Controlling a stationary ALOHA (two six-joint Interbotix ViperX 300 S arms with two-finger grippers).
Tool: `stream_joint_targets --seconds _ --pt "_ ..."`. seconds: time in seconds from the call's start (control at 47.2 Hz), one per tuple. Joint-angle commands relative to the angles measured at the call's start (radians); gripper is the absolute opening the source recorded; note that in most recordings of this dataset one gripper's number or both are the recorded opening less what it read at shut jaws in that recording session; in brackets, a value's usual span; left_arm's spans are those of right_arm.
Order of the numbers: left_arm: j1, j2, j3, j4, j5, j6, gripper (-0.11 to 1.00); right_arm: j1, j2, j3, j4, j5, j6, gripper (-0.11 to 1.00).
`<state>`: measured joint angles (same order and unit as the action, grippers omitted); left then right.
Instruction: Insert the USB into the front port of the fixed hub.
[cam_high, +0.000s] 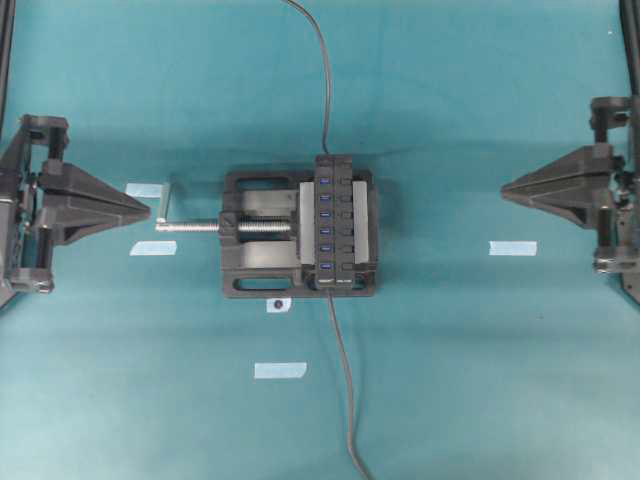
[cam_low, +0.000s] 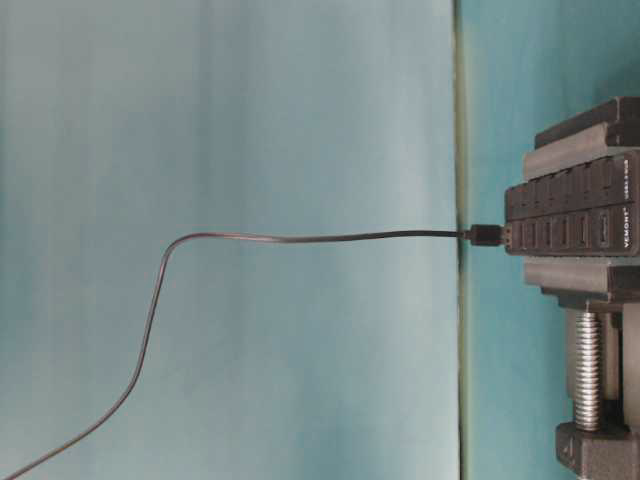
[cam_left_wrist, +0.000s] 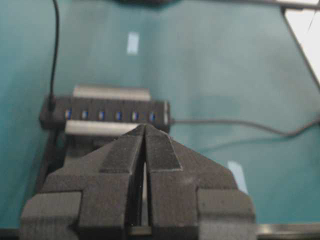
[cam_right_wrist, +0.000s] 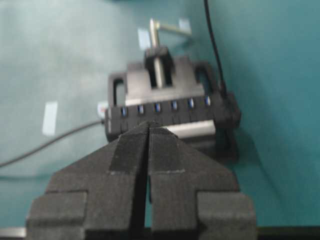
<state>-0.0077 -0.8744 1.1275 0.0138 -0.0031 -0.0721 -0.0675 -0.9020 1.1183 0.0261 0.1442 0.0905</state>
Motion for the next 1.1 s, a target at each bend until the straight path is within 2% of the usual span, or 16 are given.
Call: stream_joint_targets --seconds 0.0,0.402,0.762,1.079 --pt "0.0 0.002 -0.029 0.005 0.006 0.006 0.0 -0.003 0.028 -0.048 -0.003 0.043 0.009 -0.02" --pt "0.003 0.008 -0.034 0.003 0.058 0.018 0.0 -0.049 0.164 -0.112 -0.037 0.114 0.005 -0.02" --pt "0.003 -0.008 -0.025 0.003 0.092 0.018 0.0 -0.115 0.333 -0.193 -0.123 0.114 0.005 -0.02" --pt "0.002 -0.028 -0.043 0.003 0.183 0.02 0.0 -0.155 0.456 -0.233 -0.129 0.081 -0.011 -0.02"
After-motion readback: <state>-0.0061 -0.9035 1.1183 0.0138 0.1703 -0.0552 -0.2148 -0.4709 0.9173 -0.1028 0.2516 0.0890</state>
